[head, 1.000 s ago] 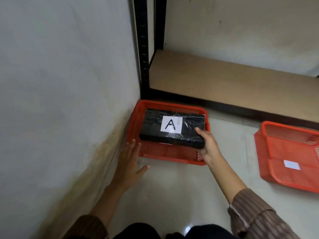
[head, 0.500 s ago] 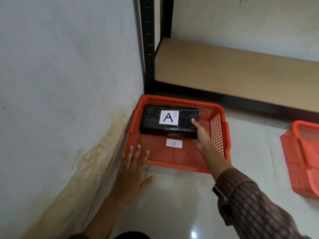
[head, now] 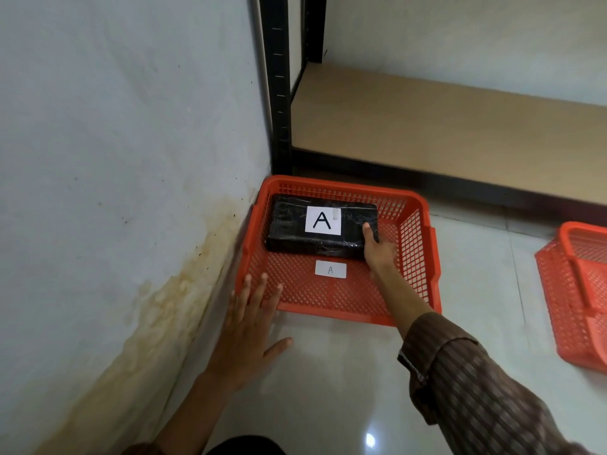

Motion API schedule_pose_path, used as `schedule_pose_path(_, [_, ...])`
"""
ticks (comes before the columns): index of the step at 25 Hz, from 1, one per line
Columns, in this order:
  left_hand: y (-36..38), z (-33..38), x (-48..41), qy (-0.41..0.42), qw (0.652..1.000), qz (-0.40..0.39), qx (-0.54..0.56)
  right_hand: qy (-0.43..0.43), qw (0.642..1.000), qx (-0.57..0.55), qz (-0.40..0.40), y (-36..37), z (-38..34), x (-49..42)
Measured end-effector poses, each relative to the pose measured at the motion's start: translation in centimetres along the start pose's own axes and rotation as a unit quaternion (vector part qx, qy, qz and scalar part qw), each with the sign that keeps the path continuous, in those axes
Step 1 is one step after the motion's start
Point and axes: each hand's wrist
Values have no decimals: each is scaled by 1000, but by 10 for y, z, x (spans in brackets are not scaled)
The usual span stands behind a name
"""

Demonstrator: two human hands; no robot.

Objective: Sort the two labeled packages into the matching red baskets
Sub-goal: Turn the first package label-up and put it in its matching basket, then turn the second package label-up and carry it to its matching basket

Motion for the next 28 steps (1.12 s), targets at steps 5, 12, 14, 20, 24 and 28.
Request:
schedule_pose_path(5, [-3, 1, -4, -15, 999, -33, 13, -29, 999, 7, -40, -16, -23, 22])
schedule_pose_path(12, [-99, 50, -12, -63, 989, -85, 105, -87, 994, 63, -32, -81, -72, 92])
schedule_pose_path(14, [-149, 80, -11, -66, 987, -101, 109, -76, 995, 54, -26, -109, -94, 123])
schedule_pose_path(20, [-320, 179, 6, -35, 985, -116, 126, -56, 997, 47, -1, -226, -180, 240])
schedule_pose_path(24, [-429, 252, 30, 4, 984, -102, 143, -46, 998, 36, 23, -310, -235, 327])
schedule_pose_path(28, [-514, 323, 60, 54, 981, -95, 159, -47, 997, 14, 60, -393, -277, 410])
Point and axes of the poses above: each hand's wrist, its own x-axis away from the middle knuckle, its own y-axis out of the palm, z = x × y, and after that the axes turned 6 degrees about x, right-handed
